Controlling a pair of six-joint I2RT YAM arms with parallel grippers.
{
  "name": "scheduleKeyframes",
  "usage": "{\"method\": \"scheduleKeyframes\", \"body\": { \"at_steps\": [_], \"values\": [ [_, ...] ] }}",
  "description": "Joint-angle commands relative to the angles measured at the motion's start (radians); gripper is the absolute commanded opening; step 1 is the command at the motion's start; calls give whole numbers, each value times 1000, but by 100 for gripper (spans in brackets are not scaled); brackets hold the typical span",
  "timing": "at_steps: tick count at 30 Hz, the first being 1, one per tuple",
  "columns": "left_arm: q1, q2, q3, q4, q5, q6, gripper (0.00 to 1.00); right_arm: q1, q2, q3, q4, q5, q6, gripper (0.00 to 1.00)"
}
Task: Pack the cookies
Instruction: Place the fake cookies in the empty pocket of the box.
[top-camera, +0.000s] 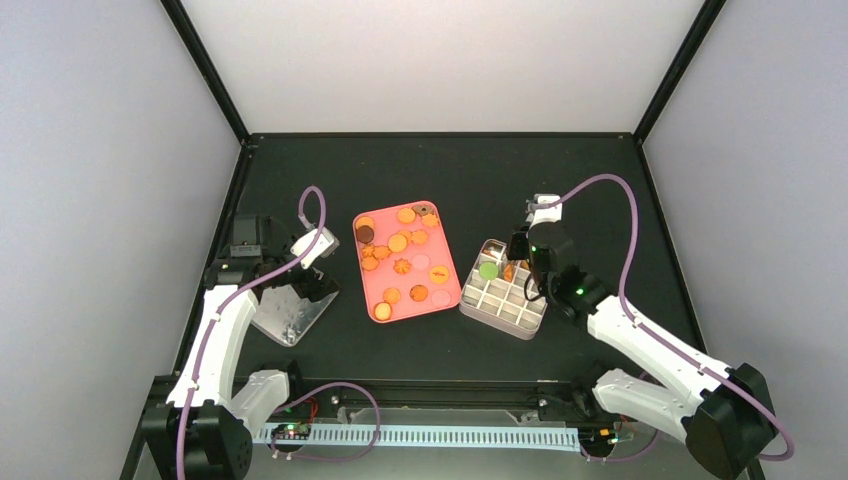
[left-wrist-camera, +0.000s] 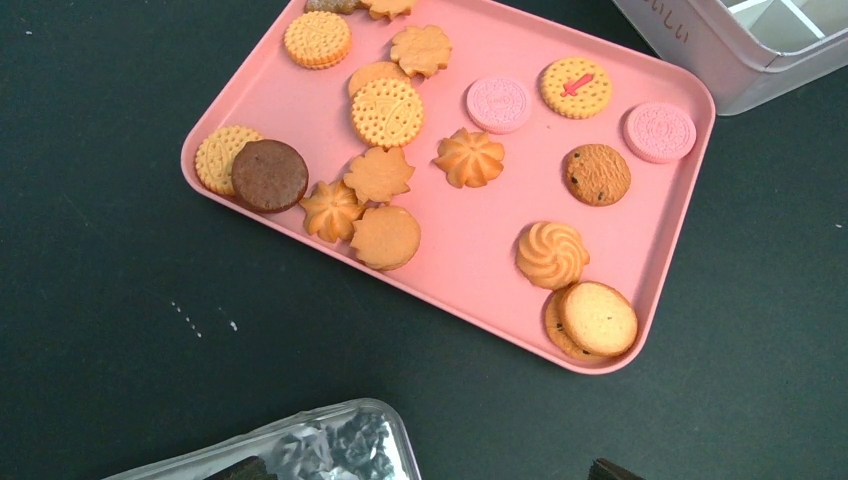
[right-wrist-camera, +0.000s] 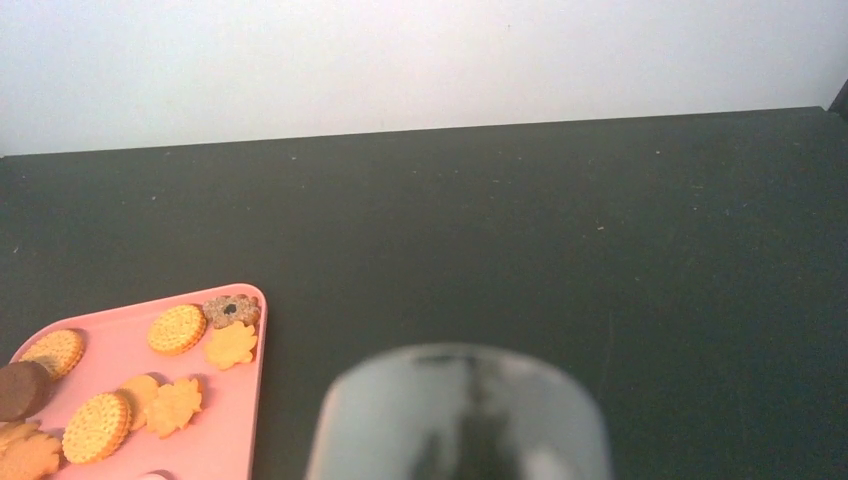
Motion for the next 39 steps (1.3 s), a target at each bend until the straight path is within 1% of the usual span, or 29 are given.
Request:
{"method": "scheduleKeyframes", "body": {
  "at_steps": [1, 4, 9, 13, 16, 19, 24, 28, 33, 39],
  "values": [
    [7, 11, 28, -12, 8, 10, 84, -7, 4, 13, 48, -1, -1, 10],
    [6, 12, 30, -10, 8, 7, 84, -7, 4, 12, 44, 0, -4, 19],
    [6, 15, 30, -12, 8, 4, 84, -7, -7, 5, 40, 6, -2, 30],
    [7, 13, 33, -15, 15, 3, 84, -6, -22, 8, 35, 4, -3, 37],
    [6, 14, 34, -14, 20, 2, 84, -6, -32, 17, 31, -7, -7, 37],
    [6, 15, 35, -14, 19, 1, 84, -7, -48, 26, 26, -29, -8, 34],
    [5, 17, 35, -12, 15, 3, 84, -5, -74, 36, 4, -113, -6, 35],
    [5, 18, 35, -9, 13, 6, 84, -1, -123, 4, 1, -161, 2, 35],
    [6, 26, 36, -8, 14, 1, 84, 31, -168, -12, -8, -169, -12, 35],
    [7, 24, 51, -14, 17, -7, 84, 76, -152, -7, -5, -197, -50, 36]
  ]
}}
